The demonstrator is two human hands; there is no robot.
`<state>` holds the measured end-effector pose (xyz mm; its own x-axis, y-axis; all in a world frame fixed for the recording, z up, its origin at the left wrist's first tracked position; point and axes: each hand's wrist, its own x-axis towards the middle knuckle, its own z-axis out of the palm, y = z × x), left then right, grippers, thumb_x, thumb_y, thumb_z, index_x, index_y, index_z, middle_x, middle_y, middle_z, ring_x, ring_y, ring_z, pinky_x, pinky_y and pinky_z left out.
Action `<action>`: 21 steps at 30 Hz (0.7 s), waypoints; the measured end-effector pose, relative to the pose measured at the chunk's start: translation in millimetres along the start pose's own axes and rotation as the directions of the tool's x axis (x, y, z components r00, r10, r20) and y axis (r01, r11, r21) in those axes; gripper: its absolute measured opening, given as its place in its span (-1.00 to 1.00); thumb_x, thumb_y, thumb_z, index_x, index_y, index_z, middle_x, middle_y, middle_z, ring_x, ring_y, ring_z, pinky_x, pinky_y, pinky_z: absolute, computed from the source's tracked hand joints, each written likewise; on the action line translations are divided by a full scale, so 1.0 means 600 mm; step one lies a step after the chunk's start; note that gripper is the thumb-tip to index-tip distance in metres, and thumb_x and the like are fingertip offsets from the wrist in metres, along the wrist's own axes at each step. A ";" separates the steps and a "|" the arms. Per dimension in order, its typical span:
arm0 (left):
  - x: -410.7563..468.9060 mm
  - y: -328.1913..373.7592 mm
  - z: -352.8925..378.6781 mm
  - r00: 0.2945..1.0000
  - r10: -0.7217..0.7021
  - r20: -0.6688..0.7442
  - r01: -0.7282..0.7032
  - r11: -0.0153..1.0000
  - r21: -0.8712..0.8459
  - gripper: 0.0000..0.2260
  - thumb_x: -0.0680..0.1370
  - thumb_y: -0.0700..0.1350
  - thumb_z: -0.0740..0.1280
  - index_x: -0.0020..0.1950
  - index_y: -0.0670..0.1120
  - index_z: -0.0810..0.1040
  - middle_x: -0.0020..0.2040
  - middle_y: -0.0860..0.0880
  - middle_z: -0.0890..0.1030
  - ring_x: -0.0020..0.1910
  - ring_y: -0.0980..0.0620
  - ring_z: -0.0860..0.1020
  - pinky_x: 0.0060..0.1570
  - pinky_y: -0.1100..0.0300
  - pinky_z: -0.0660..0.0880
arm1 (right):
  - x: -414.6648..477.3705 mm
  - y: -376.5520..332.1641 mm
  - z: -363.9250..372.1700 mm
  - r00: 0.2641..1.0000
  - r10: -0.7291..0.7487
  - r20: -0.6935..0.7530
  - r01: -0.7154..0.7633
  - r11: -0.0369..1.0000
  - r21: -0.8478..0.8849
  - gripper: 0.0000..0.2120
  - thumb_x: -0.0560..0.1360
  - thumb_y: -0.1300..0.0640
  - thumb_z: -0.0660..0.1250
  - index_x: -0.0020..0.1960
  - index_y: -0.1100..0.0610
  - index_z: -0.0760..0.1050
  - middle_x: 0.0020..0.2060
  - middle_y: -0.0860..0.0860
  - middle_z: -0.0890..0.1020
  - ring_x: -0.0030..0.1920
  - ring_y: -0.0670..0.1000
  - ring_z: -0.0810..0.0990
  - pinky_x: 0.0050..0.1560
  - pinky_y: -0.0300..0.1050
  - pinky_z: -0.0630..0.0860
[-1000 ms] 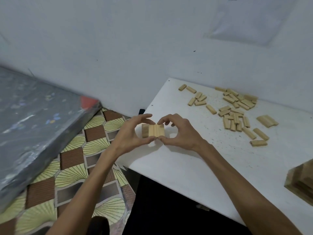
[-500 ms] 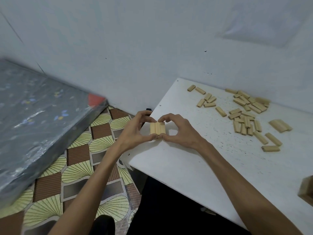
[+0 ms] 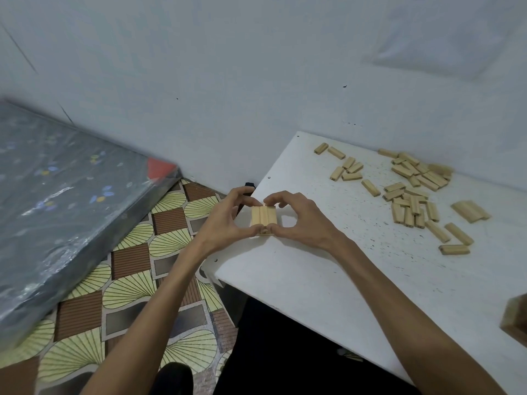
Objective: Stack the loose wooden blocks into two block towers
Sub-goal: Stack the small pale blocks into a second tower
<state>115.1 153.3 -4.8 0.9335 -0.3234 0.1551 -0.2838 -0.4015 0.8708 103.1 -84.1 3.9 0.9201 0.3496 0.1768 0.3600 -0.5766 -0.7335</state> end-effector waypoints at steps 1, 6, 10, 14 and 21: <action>0.000 0.000 0.000 1.000 0.002 0.001 -0.002 1.000 0.001 -0.28 0.42 -0.18 0.62 0.49 -0.03 0.38 0.18 0.13 0.66 0.34 0.19 0.52 0.40 0.13 0.37 | -0.001 0.000 0.000 1.000 0.002 -0.001 -0.002 1.000 0.001 -0.50 0.45 0.01 0.56 0.32 -0.16 0.49 0.23 -0.31 0.56 0.23 -0.18 0.48 0.17 -0.28 0.44; 0.000 -0.002 0.001 1.000 0.023 0.009 -0.023 1.000 0.012 -0.30 0.42 -0.17 0.61 0.49 -0.02 0.39 0.17 0.11 0.66 0.33 0.14 0.54 0.36 0.21 0.36 | 0.000 0.001 0.001 1.000 0.006 0.004 -0.006 1.000 -0.007 -0.51 0.46 0.00 0.56 0.33 -0.16 0.48 0.24 -0.30 0.56 0.22 -0.19 0.48 0.16 -0.25 0.45; 0.000 -0.002 0.002 0.999 0.028 0.018 -0.028 0.999 0.019 -0.31 0.43 -0.15 0.61 0.49 -0.02 0.39 0.17 0.13 0.65 0.33 0.14 0.53 0.35 0.21 0.36 | -0.001 0.001 0.002 1.000 0.018 0.001 -0.018 1.000 -0.009 -0.49 0.45 -0.01 0.56 0.35 -0.17 0.47 0.25 -0.30 0.56 0.23 -0.19 0.48 0.18 -0.19 0.47; -0.005 0.002 0.003 0.999 0.036 0.022 -0.037 0.999 0.025 -0.27 0.42 -0.07 0.62 0.51 -0.01 0.36 0.21 0.14 0.63 0.34 0.13 0.53 0.32 0.23 0.38 | -0.003 -0.002 0.001 0.999 0.031 0.013 -0.031 0.999 -0.009 -0.40 0.44 -0.13 0.56 0.41 -0.25 0.39 0.24 -0.31 0.56 0.25 -0.18 0.48 0.22 -0.16 0.45; -0.016 -0.003 0.000 0.998 0.046 0.046 -0.049 0.997 0.067 -0.17 0.43 -0.12 0.63 0.59 0.01 0.26 0.33 0.21 0.57 0.42 0.18 0.46 0.33 0.23 0.40 | -0.007 0.001 -0.004 0.998 0.043 0.053 -0.043 0.999 0.001 -0.27 0.43 -0.11 0.57 0.49 -0.22 0.30 0.31 -0.29 0.55 0.32 -0.15 0.50 0.34 0.03 0.49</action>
<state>106.6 157.0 -7.9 0.9083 -0.3805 0.1737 -0.3435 -0.4417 0.8288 99.5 -87.9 4.4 0.9253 0.3629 0.1103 0.3198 -0.5900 -0.7414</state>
